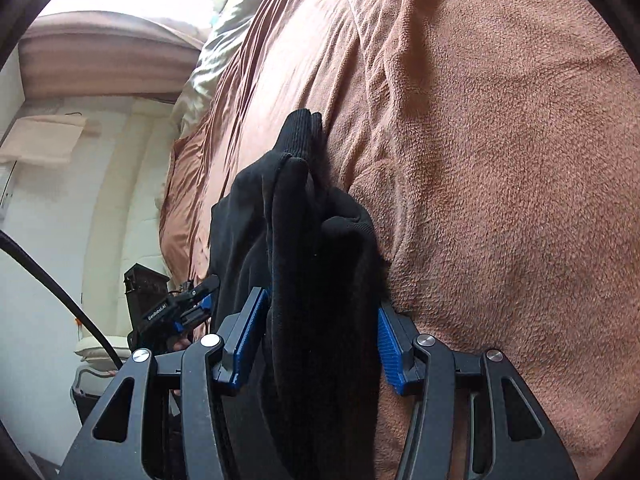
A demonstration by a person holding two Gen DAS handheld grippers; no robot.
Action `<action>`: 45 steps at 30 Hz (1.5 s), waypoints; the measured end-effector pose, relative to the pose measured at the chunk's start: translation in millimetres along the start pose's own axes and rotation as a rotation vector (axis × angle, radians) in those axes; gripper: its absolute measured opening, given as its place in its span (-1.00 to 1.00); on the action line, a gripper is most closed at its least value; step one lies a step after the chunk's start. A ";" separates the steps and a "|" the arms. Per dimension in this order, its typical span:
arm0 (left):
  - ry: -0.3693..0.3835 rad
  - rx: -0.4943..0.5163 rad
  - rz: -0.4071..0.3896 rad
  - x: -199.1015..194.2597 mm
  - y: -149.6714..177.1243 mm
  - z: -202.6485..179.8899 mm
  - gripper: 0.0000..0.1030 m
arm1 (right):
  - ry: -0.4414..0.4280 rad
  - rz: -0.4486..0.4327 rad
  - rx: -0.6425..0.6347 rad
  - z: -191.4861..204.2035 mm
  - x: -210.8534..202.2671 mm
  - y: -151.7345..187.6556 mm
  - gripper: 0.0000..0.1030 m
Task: Fold small clothes
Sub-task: 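Grasp the folded bundle with the right tool while the left tool grasps it, then lift the bundle with both tools and carry it toward the bed corner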
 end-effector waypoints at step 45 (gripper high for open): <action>0.243 0.163 -0.249 -131.3 -29.6 -124.2 -0.69 | 0.031 -0.329 -0.253 93.5 -138.5 75.7 -0.69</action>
Point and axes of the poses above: each gripper's, at about its wrist camera, not at the fingertips, and x roughly the way its jaws point, z to its left, y to its underside, the point moved 5 cm from there along x, roughly the way its jaws point, and after that the axes turned 10 degrees about x, right-handed, at the moved point
